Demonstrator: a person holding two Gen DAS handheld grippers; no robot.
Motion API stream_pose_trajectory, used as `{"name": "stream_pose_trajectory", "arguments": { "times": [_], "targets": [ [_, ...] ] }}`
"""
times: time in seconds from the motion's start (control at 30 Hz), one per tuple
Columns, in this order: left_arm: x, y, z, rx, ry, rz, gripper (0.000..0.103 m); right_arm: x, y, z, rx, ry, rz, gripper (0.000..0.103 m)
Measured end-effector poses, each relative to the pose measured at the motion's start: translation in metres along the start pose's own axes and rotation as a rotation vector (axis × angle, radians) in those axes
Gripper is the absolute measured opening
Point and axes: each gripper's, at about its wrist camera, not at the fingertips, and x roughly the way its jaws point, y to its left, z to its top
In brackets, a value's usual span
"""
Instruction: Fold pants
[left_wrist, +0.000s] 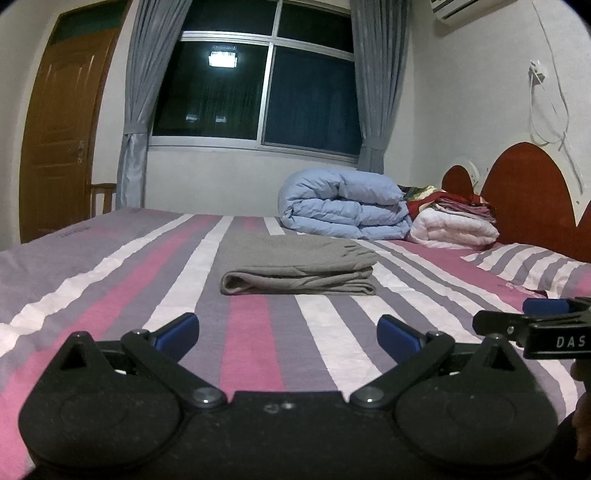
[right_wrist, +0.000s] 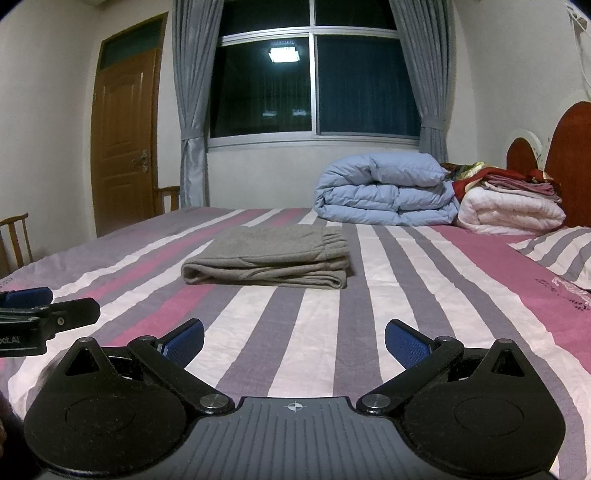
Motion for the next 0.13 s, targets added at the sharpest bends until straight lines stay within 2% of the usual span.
{"name": "stream_pose_trajectory", "arguments": {
  "times": [0.13],
  "targets": [
    [0.0012,-0.0005,0.0005,0.003,0.001,0.002,0.097,0.0001,-0.0006,0.0,0.002,-0.001,0.001,0.103]
  ]
}}
